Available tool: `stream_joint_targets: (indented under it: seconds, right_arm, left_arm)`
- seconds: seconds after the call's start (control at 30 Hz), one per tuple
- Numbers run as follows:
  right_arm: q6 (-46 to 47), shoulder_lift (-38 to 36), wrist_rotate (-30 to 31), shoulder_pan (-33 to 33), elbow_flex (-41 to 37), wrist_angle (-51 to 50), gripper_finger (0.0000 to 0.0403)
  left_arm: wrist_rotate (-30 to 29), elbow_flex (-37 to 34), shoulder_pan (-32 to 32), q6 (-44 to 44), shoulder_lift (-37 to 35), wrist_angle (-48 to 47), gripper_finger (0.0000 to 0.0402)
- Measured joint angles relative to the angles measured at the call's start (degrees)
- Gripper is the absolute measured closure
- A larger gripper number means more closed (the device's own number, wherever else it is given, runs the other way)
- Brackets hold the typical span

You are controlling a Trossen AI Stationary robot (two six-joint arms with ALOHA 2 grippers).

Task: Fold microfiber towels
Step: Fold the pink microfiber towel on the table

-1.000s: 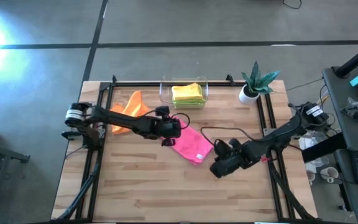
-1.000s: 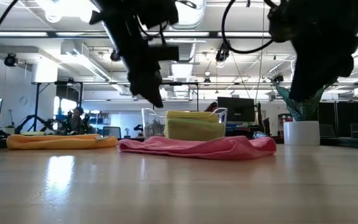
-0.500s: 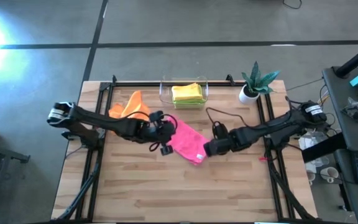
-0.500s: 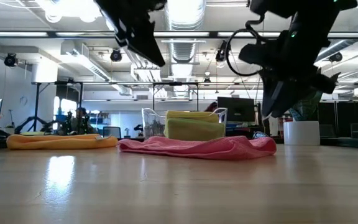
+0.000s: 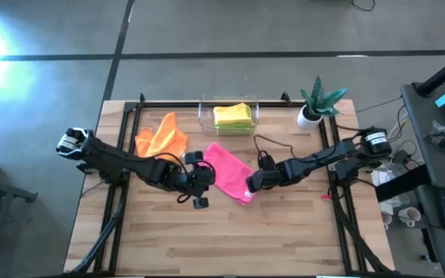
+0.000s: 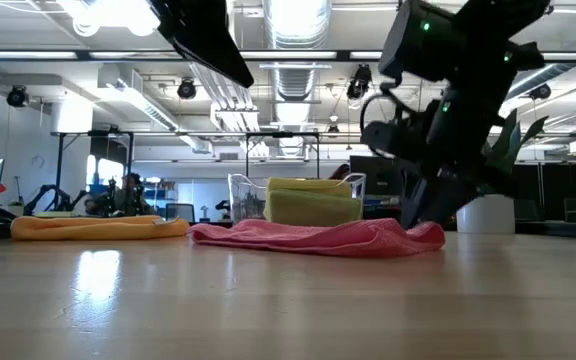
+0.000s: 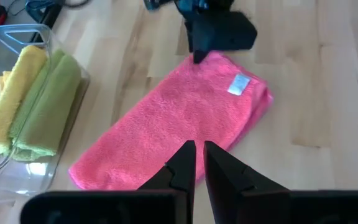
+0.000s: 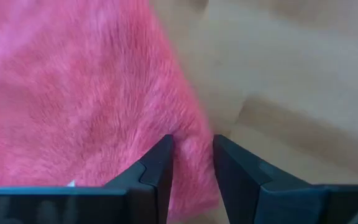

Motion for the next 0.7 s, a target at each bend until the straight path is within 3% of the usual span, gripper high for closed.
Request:
stream_joint_targets:
  seconds: [0.13,0.4,0.57,0.7]
  right_arm:
    - [1.76,3.6,-5.29,1.11,0.14,5.58,0.0298]
    - [9.47,7.84,-9.02,5.71,0.68,19.28,0.0298]
    - [10.3,10.94,-15.8,7.49,5.18,20.66,0.0298]
    - [5.27,11.97,-16.83,8.59,9.05,19.21,0.0298]
  left_arm:
    - [-0.02,-0.15,-0.59,-0.14,0.0,-0.9,0.0384]
    - [0.82,-1.03,-0.7,-4.5,0.12,-5.46,0.0384]
    - [2.49,-1.03,-0.7,-4.56,0.79,-6.36,0.0384]
    - [2.61,-1.03,-0.7,-4.5,1.72,-6.4,0.0384]
